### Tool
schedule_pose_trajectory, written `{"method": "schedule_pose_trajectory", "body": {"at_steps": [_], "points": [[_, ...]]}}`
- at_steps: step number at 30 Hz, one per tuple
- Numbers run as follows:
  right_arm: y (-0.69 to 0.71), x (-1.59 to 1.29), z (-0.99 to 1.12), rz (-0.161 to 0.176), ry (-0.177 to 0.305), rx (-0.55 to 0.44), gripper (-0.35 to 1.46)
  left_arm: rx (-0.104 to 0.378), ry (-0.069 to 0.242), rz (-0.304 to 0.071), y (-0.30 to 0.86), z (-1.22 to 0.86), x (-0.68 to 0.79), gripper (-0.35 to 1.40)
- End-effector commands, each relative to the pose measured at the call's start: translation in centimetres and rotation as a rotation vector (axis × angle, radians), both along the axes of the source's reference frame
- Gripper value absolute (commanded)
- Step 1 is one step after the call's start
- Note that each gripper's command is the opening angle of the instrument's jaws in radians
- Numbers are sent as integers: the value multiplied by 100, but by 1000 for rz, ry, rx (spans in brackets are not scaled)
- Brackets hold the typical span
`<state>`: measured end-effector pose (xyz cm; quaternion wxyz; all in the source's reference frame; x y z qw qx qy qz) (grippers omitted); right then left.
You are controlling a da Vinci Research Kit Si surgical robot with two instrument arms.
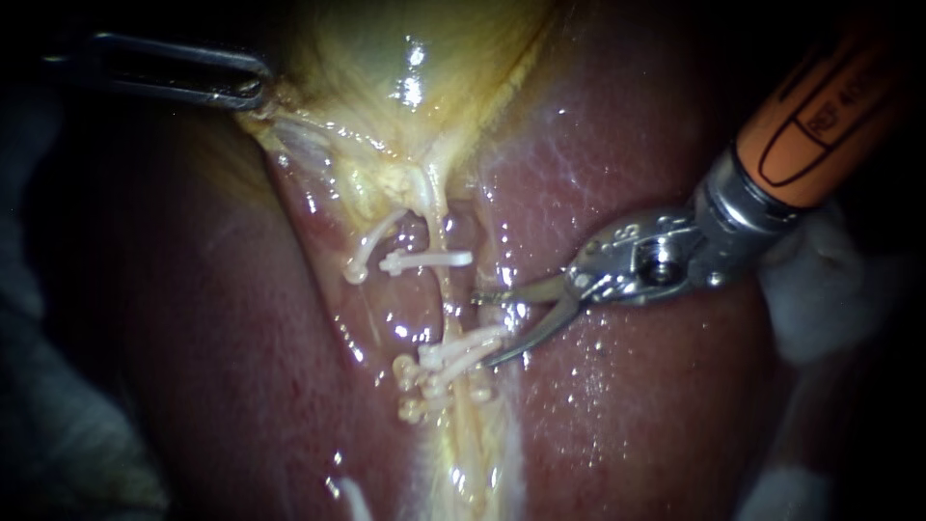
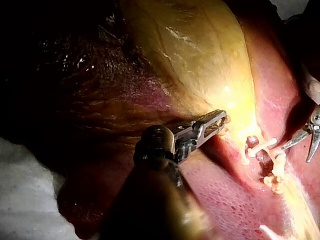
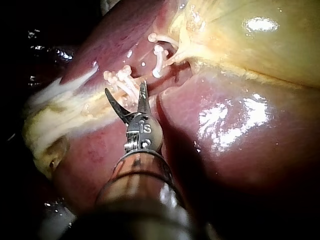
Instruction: Go to the cutting position right tube
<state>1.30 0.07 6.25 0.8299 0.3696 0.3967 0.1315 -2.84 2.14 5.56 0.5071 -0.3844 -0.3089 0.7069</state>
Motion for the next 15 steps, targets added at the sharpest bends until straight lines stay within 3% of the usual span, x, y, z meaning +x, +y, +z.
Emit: {"method": "schedule_pose_trajectory", "body": {"at_steps": [1, 15], "points": [[0, 0, 2, 2, 0, -2, 144, 0, 0, 0, 0, 0, 0, -35], [4, -8, 27, 3, -3, -12, 144, 0, 0, 0, 0, 0, 0, -35]]}}
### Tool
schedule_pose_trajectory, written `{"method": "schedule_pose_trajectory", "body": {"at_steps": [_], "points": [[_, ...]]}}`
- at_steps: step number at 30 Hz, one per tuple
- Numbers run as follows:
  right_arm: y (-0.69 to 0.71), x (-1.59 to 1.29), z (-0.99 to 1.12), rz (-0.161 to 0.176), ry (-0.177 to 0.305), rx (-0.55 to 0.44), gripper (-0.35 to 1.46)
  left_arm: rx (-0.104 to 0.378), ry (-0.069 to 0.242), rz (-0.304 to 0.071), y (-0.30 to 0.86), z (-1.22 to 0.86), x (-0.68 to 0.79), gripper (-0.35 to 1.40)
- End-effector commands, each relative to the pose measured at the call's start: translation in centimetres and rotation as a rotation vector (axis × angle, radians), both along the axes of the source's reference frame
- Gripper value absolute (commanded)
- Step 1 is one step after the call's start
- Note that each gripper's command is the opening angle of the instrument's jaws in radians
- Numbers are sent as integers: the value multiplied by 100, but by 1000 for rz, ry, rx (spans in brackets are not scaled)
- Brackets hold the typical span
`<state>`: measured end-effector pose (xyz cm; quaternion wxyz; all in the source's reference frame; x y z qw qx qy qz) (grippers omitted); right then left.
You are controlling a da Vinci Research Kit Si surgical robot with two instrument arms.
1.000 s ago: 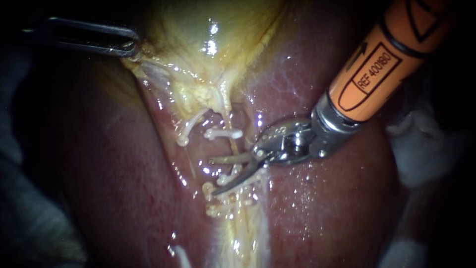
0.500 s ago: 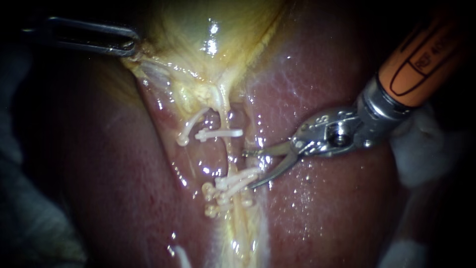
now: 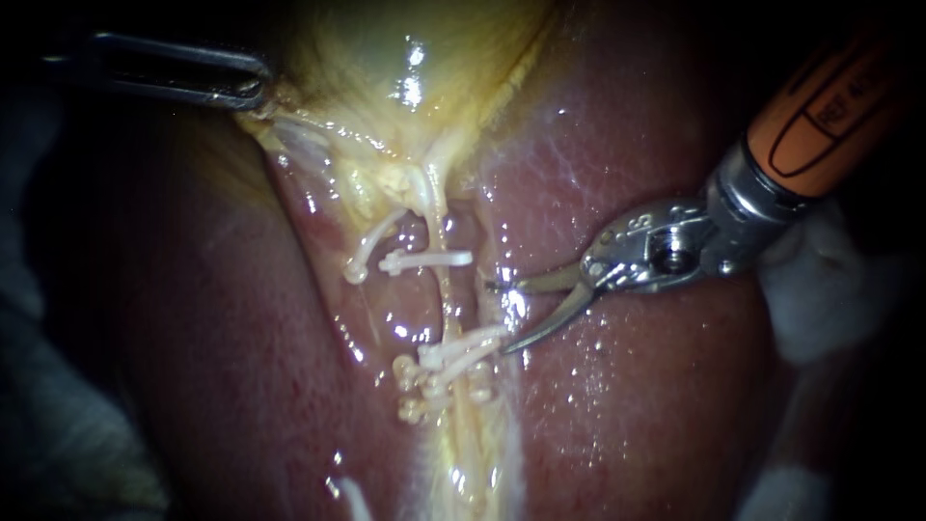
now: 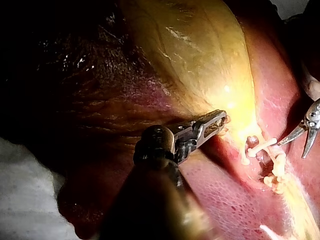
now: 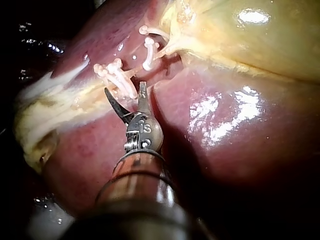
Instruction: Go to the cutting position right tube
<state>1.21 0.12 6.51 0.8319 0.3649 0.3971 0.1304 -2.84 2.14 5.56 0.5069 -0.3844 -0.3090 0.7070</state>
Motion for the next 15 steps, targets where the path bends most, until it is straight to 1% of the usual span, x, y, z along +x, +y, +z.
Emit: {"method": "schedule_pose_trajectory", "body": {"at_steps": [1, 9, 12, 15], "points": [[-1, 1, 4, 2, -2, -4, 144, 0, 0, 0, 0, 0, 0, -35], [-6, 11, 32, 8, -4, -18, 144, 0, 0, 0, 0, 0, 0, -35], [-7, 15, 41, 19, 5, -19, 144, 0, 0, 0, 0, 0, 0, -35], [-5, 18, 48, 23, 20, -10, 144, 0, 0, 0, 0, 0, 0, -35]]}}
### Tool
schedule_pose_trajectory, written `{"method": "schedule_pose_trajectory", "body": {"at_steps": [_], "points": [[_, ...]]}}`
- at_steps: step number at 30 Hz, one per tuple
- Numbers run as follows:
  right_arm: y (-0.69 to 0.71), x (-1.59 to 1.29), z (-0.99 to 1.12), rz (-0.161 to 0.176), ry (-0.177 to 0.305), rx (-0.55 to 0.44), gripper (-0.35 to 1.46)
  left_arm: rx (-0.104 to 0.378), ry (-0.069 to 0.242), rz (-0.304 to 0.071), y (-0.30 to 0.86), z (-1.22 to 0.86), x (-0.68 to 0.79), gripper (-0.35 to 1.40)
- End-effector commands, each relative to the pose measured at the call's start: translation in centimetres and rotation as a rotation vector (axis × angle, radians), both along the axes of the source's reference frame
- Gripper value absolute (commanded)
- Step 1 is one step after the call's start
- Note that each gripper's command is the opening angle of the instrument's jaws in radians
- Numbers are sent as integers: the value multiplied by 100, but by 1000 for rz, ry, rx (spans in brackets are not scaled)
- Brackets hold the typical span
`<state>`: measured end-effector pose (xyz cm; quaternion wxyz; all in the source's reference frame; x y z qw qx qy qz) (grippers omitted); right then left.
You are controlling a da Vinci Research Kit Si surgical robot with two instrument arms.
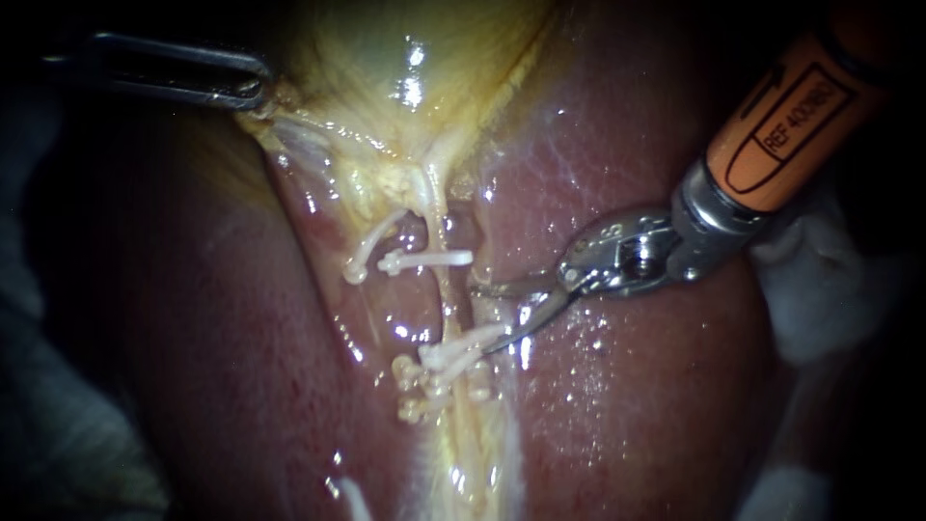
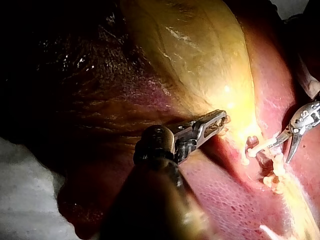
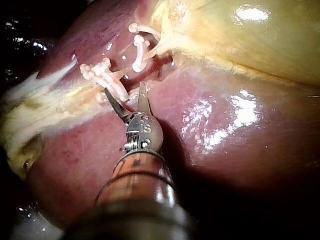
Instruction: Go to the cutting position right tube
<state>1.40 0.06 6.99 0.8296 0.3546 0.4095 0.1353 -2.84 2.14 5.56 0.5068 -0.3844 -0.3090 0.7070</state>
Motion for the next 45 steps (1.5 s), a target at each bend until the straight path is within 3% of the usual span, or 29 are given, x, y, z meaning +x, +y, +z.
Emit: {"method": "schedule_pose_trajectory", "body": {"at_steps": [1, 17, 33, 45], "points": [[1, 0, 1, -2, 5, 5, 144, 0, 0, 0, 0, 0, 0, -35], [1, 24, 1, 15, 129, 81, 144, 0, 0, -1, 0, -1, 0, -35], [-27, 74, 0, 5, 206, 116, 144, 0, 0, -1, 0, 0, -1, -35], [-32, 80, -21, 18, 291, 173, 140, 0, 0, -1, 0, 0, -1, -35]]}}
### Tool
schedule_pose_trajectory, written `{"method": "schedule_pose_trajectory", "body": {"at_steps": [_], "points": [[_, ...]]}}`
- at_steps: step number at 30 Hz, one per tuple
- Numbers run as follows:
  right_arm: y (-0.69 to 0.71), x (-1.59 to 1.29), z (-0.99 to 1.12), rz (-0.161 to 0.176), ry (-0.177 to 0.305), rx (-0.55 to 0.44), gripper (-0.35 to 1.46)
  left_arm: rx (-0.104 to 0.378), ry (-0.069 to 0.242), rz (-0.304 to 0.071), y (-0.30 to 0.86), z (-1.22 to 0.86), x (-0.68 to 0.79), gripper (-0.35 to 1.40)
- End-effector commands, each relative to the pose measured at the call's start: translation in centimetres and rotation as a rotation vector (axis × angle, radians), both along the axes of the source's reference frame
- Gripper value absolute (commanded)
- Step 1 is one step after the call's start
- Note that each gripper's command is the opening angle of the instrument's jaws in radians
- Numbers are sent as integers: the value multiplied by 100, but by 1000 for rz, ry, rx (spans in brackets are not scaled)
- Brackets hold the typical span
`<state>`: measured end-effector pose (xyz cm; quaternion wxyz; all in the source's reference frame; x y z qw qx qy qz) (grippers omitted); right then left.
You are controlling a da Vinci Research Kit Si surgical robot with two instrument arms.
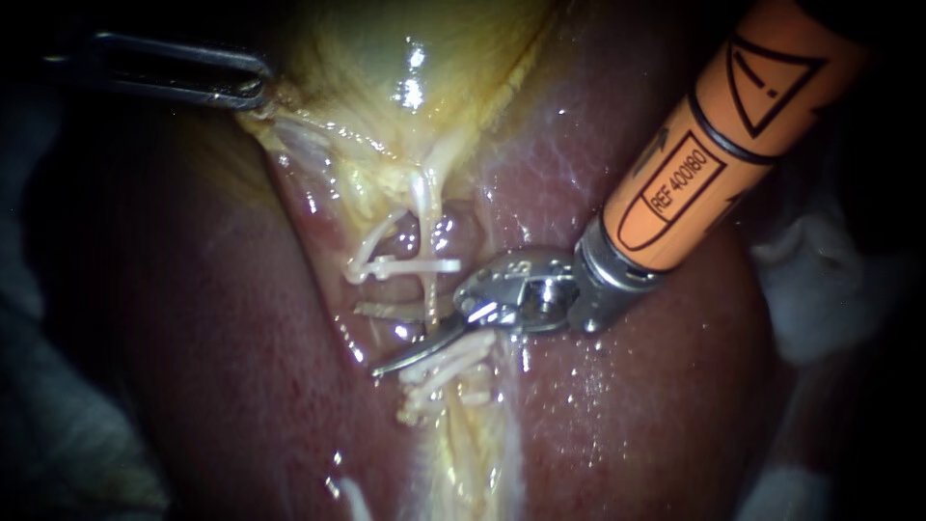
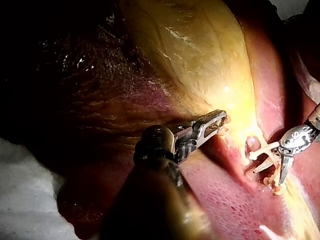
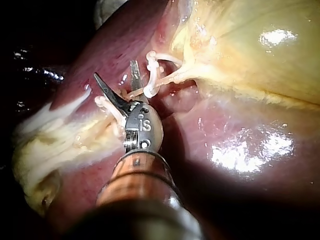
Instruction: Go to the cutting position right tube
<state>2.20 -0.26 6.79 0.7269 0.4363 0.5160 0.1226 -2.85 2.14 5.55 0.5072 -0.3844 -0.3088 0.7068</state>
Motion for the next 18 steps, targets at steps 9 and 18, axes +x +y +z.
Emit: {"method": "schedule_pose_trajectory", "body": {"at_steps": [9, 18], "points": [[10, 2, -35, -24, 68, 49, 132, -1, 2, -2, 0, 0, 0, -35], [10, 3, -39, -26, 70, 57, 132, -1, 2, -2, 0, 0, 0, -35]]}}
